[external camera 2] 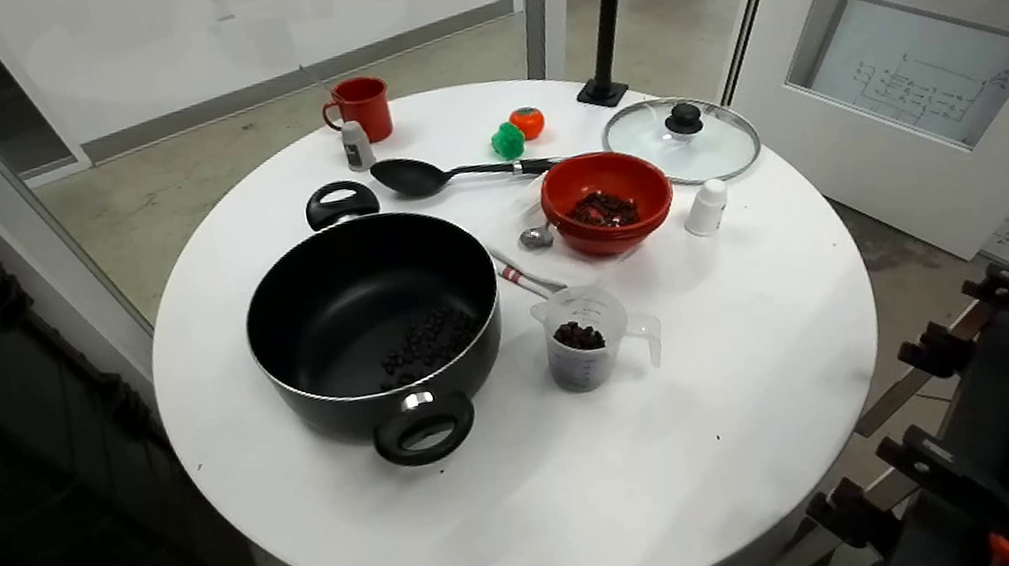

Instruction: Pour the things in the jug into the bowl

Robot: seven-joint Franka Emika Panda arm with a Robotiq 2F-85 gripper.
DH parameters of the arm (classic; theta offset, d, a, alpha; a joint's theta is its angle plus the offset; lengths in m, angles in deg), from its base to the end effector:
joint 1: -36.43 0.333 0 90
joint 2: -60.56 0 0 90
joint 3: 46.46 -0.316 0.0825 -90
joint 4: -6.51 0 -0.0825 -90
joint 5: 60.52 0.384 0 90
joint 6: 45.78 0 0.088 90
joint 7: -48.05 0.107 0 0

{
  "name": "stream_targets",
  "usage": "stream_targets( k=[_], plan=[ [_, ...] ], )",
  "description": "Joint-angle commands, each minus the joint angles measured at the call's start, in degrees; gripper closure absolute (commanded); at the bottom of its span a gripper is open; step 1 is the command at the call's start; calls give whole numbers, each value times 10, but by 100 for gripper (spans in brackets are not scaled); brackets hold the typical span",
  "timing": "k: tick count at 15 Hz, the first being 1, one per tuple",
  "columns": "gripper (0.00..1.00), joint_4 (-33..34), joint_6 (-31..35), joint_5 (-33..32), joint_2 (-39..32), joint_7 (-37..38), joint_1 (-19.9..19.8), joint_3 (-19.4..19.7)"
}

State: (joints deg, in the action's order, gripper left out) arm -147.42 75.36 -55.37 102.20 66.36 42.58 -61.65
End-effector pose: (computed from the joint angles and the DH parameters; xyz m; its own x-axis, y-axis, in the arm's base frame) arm 0.3201 0.1285 0.4540 0.9860 -0.0371 0.1624 -0.0446 -0.9981 0.0434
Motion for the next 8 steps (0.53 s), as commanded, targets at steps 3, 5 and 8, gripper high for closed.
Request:
stream_targets(
  k=[3, 5, 8],
  plan=[
    [0, -42, 133, -60, -146, -99, -6, 21],
    [0, -30, 174, -80, -216, -132, -16, 42],
    [0, 19, 194, -63, -318, -216, -15, 94]
  ],
)
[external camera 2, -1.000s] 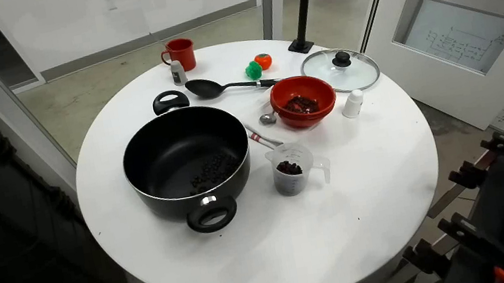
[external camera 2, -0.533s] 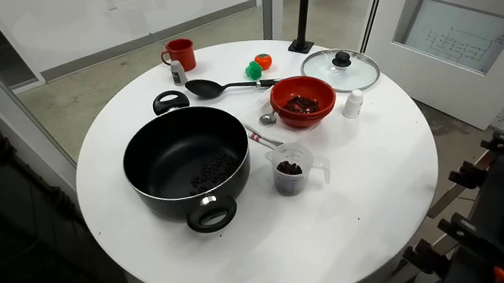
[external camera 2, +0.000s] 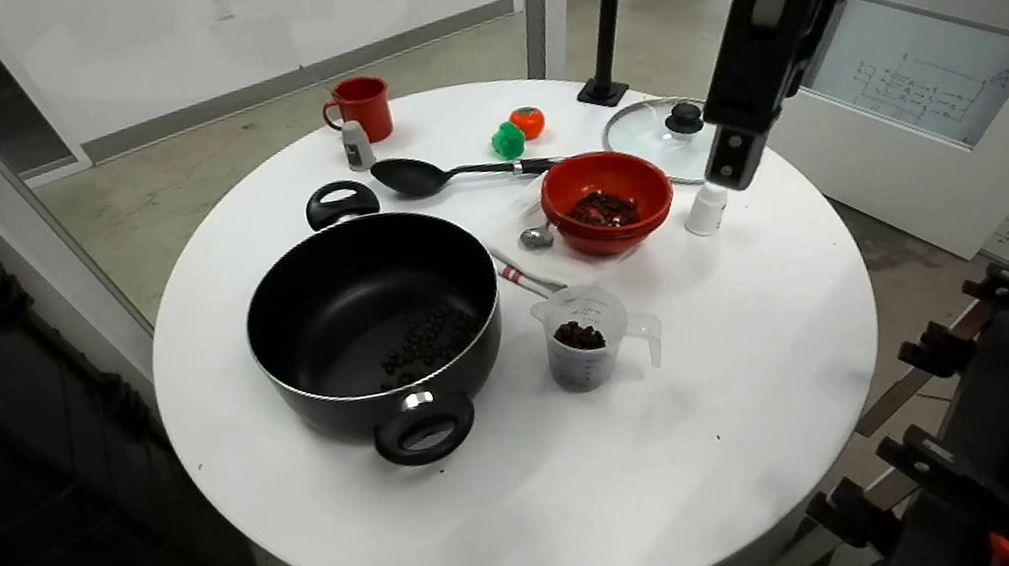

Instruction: Pour the things in the jug into the bowl

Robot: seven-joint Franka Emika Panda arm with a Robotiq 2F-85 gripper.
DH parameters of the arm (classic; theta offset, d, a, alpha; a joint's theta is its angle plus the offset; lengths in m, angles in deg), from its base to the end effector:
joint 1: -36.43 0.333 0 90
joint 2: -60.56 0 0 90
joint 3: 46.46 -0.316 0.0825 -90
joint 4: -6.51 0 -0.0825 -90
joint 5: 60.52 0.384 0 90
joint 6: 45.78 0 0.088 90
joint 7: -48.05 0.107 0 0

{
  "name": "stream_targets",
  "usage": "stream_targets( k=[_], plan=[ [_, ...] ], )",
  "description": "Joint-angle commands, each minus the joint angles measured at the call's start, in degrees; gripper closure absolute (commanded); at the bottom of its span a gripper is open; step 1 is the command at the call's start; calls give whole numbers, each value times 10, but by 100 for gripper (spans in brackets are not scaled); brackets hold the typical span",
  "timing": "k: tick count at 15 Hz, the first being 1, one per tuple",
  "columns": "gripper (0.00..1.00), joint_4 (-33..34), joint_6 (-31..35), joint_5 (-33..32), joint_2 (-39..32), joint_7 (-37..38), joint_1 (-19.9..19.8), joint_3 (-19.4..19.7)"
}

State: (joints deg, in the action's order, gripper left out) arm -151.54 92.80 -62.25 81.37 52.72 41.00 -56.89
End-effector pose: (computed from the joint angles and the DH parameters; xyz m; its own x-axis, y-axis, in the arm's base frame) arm 0.3650 0.0926 0.3248 0.9812 0.1914 0.0230 0.1889 -0.9785 0.0830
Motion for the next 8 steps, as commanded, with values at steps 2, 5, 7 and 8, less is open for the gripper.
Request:
stream_targets(
  k=[2, 5, 7, 8],
  plan=[
    [0, 92, 5, -6, -171, -142, -5, 67],
    [0, 113, 1, -69, -246, -189, -22, 80],
    [0, 91, 8, -48, -216, -173, -21, 78],
    [0, 97, 8, -54, -234, -177, -24, 79]
  ],
)
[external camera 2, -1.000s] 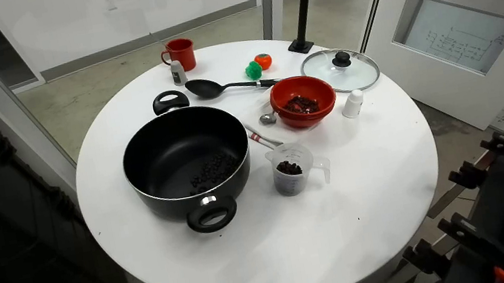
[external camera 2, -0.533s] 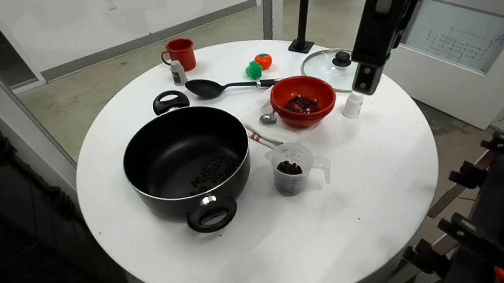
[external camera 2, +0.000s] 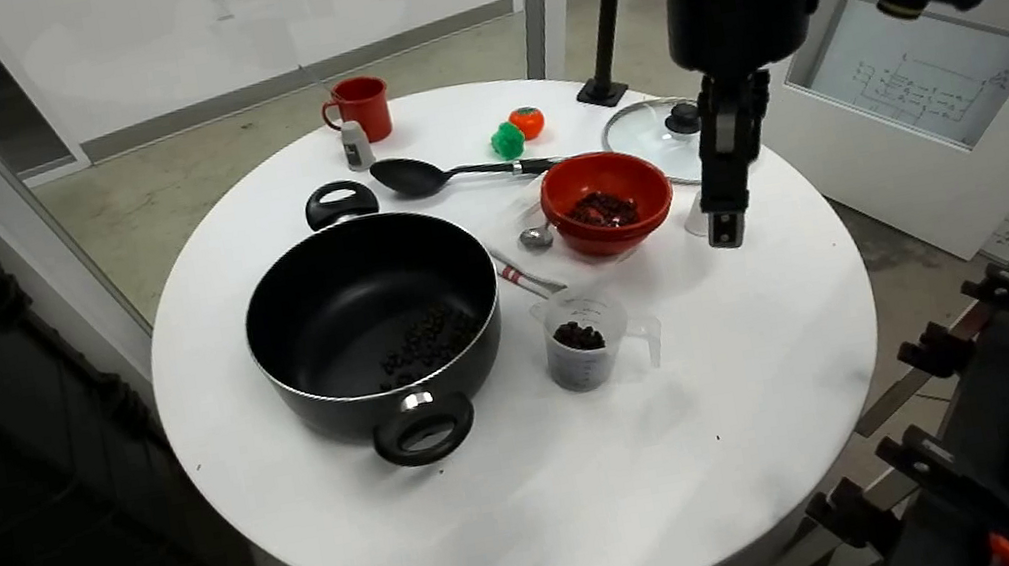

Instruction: Pour the things in the jug into the bowl

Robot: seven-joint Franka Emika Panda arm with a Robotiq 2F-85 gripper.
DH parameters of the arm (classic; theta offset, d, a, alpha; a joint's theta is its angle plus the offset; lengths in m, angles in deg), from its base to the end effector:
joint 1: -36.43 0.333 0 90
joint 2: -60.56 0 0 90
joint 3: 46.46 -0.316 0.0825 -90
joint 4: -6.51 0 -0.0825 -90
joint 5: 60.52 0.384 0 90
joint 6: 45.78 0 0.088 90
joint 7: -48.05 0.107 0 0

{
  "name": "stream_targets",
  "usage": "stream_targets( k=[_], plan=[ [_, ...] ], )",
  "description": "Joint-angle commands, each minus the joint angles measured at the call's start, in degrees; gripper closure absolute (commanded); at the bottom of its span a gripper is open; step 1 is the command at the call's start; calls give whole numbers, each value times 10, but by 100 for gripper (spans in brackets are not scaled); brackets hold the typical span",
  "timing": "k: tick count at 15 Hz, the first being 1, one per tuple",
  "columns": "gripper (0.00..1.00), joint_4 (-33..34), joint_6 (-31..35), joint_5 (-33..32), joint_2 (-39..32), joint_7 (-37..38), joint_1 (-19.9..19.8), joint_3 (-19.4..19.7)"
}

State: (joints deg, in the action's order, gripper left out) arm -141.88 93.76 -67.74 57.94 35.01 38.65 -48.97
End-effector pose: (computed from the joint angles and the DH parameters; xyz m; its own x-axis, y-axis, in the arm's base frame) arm 0.4187 0.0345 0.2267 0.8955 0.3926 -0.2096 0.4038 -0.9148 0.0119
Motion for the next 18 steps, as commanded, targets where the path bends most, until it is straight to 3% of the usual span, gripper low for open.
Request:
stream_targets(
  k=[1, 4, 11, 18],
  plan=[
    [0, 5, -1, -1, -10, -3, -1, -1],
    [0, -20, 24, -22, 18, 9, 6, -4],
    [0, -41, 73, -221, -36, 163, 29, -6],
    [0, -11, 172, -221, -131, 155, 19, 26]
  ],
)
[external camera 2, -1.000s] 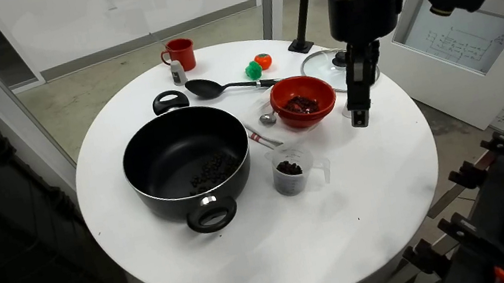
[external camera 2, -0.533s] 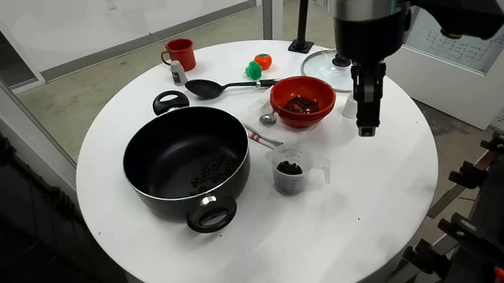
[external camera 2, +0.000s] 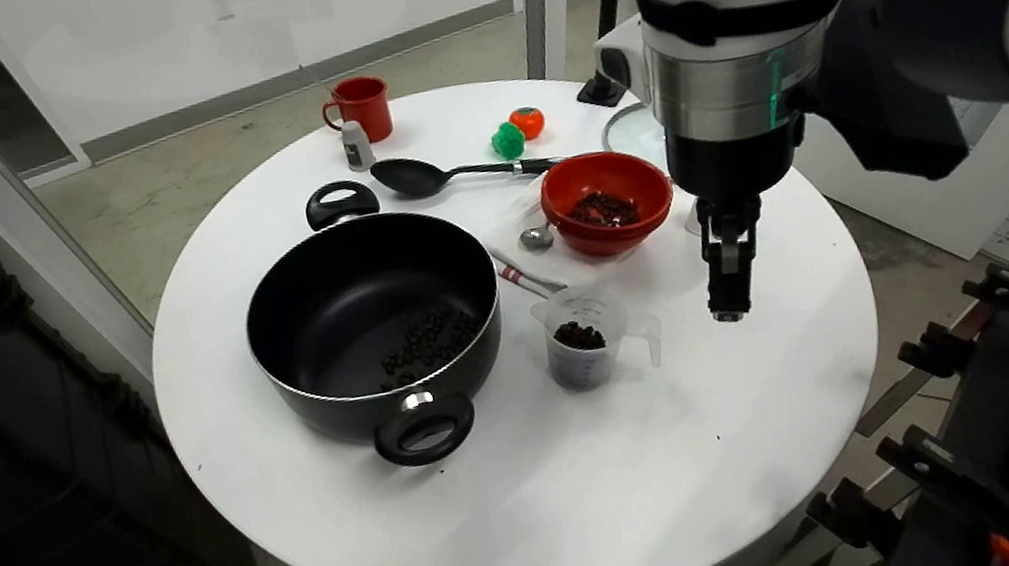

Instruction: Pour the things in the jug into the bowl

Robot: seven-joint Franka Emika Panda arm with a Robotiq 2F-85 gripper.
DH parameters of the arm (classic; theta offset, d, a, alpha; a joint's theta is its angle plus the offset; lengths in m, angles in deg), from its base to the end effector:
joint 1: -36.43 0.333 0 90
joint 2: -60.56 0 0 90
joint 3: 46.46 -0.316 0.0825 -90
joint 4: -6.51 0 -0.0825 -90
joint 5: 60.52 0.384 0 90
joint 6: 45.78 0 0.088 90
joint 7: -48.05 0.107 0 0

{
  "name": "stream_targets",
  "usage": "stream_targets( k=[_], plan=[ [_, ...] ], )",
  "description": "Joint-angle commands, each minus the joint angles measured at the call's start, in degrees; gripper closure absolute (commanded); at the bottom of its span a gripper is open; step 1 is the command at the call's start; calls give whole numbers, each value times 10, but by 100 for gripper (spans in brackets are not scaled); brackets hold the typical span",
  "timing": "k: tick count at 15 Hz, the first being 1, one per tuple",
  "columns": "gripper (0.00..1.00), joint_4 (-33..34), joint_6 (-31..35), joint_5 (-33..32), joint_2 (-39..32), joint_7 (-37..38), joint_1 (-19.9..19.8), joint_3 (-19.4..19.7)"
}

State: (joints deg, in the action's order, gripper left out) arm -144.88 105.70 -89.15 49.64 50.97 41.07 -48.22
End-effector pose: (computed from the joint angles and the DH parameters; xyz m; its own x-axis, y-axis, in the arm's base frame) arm 0.3955 0.0578 0.1644 0.8546 0.4747 -0.2106 0.5082 -0.8478 0.1515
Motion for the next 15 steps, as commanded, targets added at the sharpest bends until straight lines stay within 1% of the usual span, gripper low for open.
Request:
stream_targets(
  k=[1, 4, 6, 7, 10, 15],
  plan=[
    [0, 22, 73, -18, -62, -4, -2, 30],
    [0, 30, 106, -31, -104, -28, 9, 53],
    [0, 36, 114, -37, -129, -47, 19, 61],
    [0, 40, 115, -55, -140, -42, 15, 55],
    [0, 56, 133, -83, -163, -25, 34, 65],
    [0, 58, 218, -97, -162, -9, 54, 83]
  ],
)
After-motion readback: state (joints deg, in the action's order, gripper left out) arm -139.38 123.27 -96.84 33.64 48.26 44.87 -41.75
